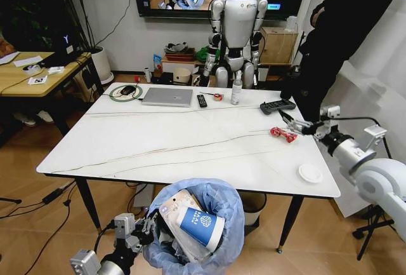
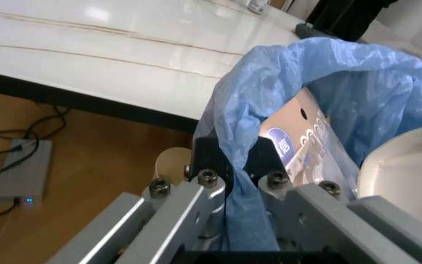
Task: Pick up the trash bin and place the trash from the table into it.
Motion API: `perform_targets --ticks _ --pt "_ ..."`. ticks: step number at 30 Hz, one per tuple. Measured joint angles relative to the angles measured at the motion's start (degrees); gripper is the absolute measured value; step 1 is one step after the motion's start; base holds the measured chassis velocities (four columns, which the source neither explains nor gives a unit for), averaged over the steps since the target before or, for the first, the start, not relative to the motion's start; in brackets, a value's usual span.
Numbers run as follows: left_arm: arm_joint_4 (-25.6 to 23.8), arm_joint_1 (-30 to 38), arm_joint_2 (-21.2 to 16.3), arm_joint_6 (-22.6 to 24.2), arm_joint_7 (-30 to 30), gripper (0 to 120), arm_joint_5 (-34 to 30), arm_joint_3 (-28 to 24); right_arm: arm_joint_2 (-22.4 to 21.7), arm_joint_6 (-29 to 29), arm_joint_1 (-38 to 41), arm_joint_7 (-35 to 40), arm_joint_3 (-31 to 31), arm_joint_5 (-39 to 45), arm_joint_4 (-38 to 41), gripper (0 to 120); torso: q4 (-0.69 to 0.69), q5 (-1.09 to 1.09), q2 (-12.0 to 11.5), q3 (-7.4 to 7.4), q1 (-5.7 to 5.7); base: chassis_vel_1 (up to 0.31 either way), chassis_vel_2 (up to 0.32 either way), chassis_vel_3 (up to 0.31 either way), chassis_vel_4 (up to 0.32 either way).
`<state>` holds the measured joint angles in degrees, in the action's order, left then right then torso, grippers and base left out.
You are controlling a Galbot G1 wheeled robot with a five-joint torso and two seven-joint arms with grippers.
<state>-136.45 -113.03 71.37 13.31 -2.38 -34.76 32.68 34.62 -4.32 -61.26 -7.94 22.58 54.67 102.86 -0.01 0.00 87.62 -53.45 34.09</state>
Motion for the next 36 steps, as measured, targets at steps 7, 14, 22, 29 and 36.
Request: perform_targets --ticks 7,14,22,29,36 --pt "-0.7 -0.72 0.43 0.0 -0.02 0 -0.06 0.87 3.6 -3.66 6.61 -4.7 -6.38 -1.8 -9.33 100 0.02 0.02 0.0 0.0 0.0 0.0 0.0 0.0 0.0" --pt "-0.7 -0.82 0.82 -0.05 -0.04 0 0.02 0.97 5.34 -2.61 10.71 -7.02 -10.36 -5.13 -18.33 100 0.01 0.01 0.0 0.0 0.0 0.0 0.0 0.0 0.0" --pt "-0.7 -0.65 0.81 -0.08 -0.05 0 0.05 1.15 5.97 -1.32 13.11 -7.98 -12.8 -8.1 -21.44 100 0.01 -0.01 0.0 0.0 0.0 0.0 0.0 0.0 0.0" --pt "-0.7 -0.65 1.01 -0.13 -0.05 0 0.03 1.15 6.82 -3.97 16.32 -10.14 -13.83 -15.22 -24.42 100 0.01 0.0 0.01 0.0 0.0 0.0 0.0 0.0 0.0" --pt "-0.7 -0.61 1.13 -0.17 -0.05 0 0.03 1.16 7.36 -5.12 18.78 -11.94 -14.57 -18.2 -27.21 100 0.01 0.0 0.01 0.0 0.0 0.0 0.0 0.0 0.0"
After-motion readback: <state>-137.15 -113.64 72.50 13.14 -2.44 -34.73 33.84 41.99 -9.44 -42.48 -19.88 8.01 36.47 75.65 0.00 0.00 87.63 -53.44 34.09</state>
